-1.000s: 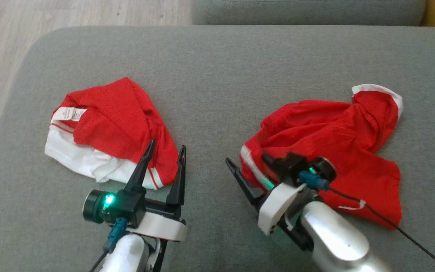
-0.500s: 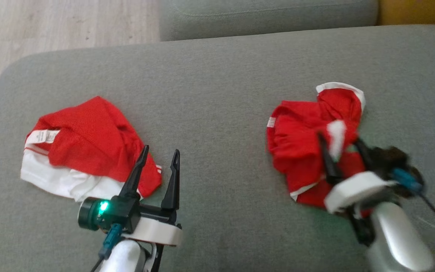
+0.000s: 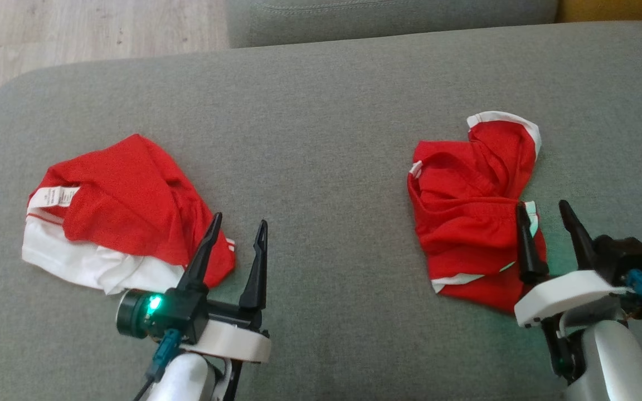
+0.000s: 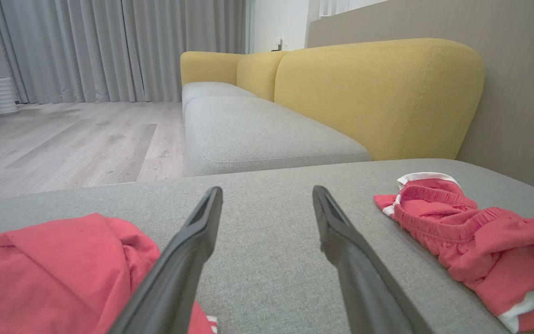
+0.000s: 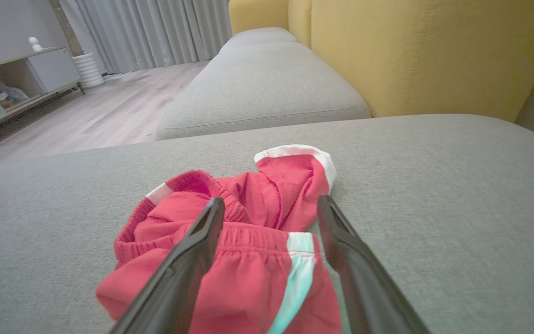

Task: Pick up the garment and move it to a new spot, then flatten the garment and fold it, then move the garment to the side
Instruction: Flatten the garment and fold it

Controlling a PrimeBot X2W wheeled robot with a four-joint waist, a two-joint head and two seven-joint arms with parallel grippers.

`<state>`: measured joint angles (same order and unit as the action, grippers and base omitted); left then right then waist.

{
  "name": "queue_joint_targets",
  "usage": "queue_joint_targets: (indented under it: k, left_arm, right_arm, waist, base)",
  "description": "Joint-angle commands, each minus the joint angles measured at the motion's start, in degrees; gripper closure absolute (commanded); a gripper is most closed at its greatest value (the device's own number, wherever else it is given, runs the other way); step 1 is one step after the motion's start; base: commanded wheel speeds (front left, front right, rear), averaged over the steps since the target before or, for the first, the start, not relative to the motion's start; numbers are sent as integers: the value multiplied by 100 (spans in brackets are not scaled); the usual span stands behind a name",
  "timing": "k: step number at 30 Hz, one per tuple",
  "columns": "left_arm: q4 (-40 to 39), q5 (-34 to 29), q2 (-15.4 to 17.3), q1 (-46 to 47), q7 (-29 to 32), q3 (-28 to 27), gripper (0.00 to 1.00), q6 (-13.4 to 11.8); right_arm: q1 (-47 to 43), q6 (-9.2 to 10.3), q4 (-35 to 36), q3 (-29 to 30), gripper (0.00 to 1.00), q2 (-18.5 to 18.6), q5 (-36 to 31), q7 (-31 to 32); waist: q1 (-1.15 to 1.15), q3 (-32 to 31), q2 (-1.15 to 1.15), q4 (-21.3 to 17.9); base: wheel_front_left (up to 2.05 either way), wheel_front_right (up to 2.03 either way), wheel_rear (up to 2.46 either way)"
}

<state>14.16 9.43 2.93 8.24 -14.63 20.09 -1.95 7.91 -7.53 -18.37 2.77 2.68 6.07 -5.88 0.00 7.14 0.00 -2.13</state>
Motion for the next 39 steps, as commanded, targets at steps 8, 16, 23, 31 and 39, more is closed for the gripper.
queue_joint_targets:
  k: [8,16,23,31,39]
  left_arm:
    - [-131,-43,-5,229,-37,-198,0,19]
    - [-145,-63,-5,228,-37,-206,0,28]
    - [-150,-84,-5,290,-37,-188,0,66]
    - [-105,-114,-5,323,-37,-185,0,91]
    - [-54,-136,-5,255,-37,-215,0,80]
  right_arm:
    - [259,4,131,64,0,20,138,17]
    - [368,4,-383,271,0,20,502,48]
    - [682,4,-1137,94,0,20,863,35]
    - [981,4,-1771,-119,100,20,1022,-248]
    - [1144,4,-1749,-481,100,20,1141,-658]
  waist:
    - [0,-42,0,108]
    - [0,34,0,161]
    - [0,166,0,224]
    - [0,202,0,273]
    - [0,5,0,226]
  base:
    - [0,0,0]
    - [0,0,0]
    - [0,0,0]
    - [0,0,0]
    - [0,0,0]
